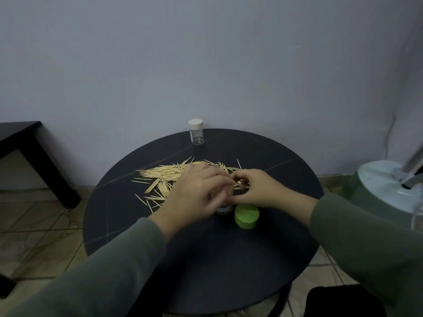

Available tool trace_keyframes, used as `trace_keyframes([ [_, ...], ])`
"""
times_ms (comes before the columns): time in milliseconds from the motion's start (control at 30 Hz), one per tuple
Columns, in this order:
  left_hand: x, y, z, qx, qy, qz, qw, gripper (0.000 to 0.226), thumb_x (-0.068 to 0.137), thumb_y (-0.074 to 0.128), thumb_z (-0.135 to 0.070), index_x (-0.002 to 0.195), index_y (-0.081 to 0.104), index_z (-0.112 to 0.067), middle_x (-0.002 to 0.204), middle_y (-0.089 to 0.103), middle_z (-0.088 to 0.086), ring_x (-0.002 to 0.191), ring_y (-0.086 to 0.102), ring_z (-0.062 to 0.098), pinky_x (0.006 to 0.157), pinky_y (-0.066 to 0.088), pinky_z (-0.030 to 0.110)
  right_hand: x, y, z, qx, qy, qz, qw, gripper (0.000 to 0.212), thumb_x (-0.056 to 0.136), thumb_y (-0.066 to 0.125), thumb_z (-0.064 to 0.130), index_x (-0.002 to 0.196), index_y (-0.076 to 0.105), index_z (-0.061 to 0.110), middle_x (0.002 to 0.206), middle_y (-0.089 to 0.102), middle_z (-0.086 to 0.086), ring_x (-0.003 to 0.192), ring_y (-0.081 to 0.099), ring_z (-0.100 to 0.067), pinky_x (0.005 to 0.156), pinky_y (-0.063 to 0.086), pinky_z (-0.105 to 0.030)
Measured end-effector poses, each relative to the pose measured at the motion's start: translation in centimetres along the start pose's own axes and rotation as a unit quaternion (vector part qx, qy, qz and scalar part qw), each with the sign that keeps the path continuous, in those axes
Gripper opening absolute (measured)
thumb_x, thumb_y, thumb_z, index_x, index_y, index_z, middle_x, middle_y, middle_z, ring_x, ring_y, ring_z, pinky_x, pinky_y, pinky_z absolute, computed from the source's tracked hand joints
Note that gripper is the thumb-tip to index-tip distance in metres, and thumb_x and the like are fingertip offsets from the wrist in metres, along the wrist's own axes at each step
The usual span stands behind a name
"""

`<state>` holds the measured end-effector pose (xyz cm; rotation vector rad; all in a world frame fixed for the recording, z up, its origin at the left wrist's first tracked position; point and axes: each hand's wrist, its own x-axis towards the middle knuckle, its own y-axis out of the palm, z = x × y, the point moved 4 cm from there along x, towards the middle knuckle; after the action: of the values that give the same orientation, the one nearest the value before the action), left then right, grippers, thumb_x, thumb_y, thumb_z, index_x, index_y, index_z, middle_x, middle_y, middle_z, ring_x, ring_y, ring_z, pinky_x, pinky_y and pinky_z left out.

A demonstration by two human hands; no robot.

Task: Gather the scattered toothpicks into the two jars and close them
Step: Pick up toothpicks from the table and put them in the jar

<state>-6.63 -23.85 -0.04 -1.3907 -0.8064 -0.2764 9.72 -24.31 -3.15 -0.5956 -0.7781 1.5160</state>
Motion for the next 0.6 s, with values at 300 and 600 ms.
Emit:
trace_keyframes([
  [300, -1.2, 3.7, -3.1, 0.006, 0.092, 0.19, 0.977, 0.036, 0.09, 0.052, -0.049, 0.112, 0.067, -0.026, 0.105, 0.062, -0.006, 0.091, 0.062, 0.011, 0.063, 0.054, 0.026, 0.6, -0.6, -0.8, -0.005, 0.02, 0.027, 0.999, 0.042, 0.076, 0.076, 0.039, 0.115, 0.062, 0.038, 0.087, 0.062, 0.006, 0.076, 0.055, -0.008, 0.075, 0.039, -0.022],
  [600, -1.1, 3.9, -2.8, -0.072, 0.056, 0.227, 0.97, 0.021, 0.086, 0.066, -0.03, 0.103, 0.059, -0.019, 0.113, 0.064, -0.001, 0.111, 0.054, 0.017, 0.093, 0.048, 0.041, 0.5, -0.9, -1.3, 0.034, 0.013, -0.002, 0.999, 0.042, 0.077, 0.077, 0.037, 0.115, 0.06, 0.032, 0.085, 0.063, 0.008, 0.069, 0.051, -0.009, 0.063, 0.047, -0.024],
])
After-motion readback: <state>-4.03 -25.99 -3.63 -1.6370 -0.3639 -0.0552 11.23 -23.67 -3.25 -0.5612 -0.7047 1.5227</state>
